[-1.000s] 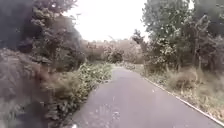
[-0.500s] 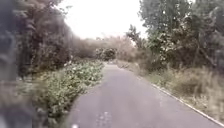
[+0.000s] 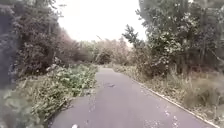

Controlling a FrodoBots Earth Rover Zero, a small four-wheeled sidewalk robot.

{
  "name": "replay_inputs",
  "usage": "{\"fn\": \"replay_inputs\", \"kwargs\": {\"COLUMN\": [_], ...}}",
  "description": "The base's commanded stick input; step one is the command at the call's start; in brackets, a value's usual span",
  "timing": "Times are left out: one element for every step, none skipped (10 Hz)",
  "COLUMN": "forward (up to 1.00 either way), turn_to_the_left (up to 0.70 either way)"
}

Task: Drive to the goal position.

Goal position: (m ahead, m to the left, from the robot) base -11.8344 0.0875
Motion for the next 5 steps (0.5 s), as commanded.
{"fn": "replay_inputs", "kwargs": {"forward": [1.0,1.0,1.0,1.0,1.0], "turn_to_the_left": [0.0,0.02,0.07,0.13,0.19]}}
